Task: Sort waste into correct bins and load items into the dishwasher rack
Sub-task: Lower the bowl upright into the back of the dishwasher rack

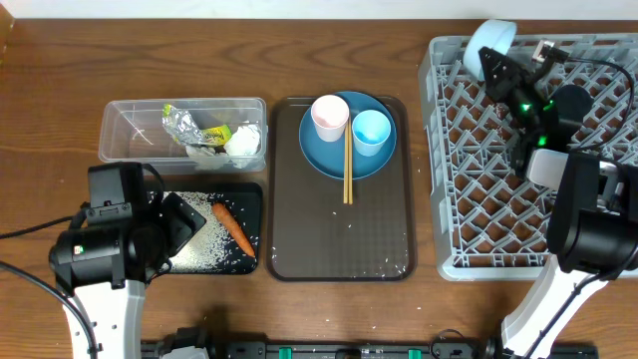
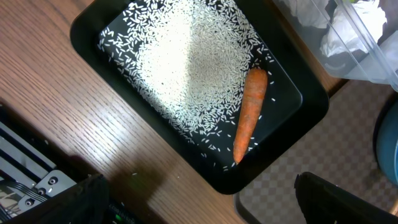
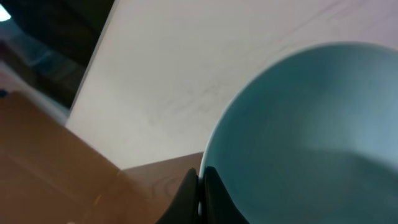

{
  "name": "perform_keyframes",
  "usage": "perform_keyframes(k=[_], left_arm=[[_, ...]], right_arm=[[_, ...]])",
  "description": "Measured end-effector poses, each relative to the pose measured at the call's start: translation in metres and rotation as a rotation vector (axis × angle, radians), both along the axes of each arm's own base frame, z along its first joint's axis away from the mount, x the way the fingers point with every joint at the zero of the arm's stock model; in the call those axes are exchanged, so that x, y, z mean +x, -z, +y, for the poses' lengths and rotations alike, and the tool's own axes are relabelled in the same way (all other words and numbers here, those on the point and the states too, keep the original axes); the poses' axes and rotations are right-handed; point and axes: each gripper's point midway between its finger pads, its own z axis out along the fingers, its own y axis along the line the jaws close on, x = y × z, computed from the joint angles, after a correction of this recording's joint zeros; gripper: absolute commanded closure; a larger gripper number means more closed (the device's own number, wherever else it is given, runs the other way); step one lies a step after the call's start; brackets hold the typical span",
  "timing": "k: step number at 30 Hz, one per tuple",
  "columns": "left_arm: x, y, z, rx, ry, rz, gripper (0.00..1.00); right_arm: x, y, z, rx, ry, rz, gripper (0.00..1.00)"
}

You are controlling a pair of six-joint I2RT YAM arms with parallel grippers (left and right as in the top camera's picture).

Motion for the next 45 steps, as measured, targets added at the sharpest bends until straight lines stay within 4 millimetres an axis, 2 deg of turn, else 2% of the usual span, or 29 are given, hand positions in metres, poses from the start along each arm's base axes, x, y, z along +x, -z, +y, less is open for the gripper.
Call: perform_keyframes(k=[7,16,21,29,36,40,45], left_arm=[[0.0,0.0,0.0,0.0,0.0,0.0,0.02],[0.0,0.0,0.0,0.0,0.0,0.0,0.02],[0.0,0.0,0.0,0.0,0.0,0.0,0.02],[0.0,0.0,0.0,0.0,0.0,0.0,0.02],[0.0,0.0,0.0,0.0,0.0,0.0,0.02],[0.0,0.0,0.0,0.0,0.0,0.0,0.02],[0.0,0.0,0.0,0.0,0.0,0.0,0.02]], right_arm=[[-0.008,0.012,0.013,0.008,-0.097,0.065,0.99],[-0.02,0.028,0.024,0.043,-0.205,0.153,0.75],[-0.025,0.034,0.014,0.07,-0.218,0.185,0.69],[-0.032,0.033,-0.01,0.093,-0.221,0.2,0.69],[-0.037,0.032,-0.017,0.105,-0.234,0.208,0.8],[-0.04,0.02,-0.017,0.096,-0.241,0.188,0.84],[-0.05,-0.035,-0.014,0.061,-0.243,0.122,0.85]])
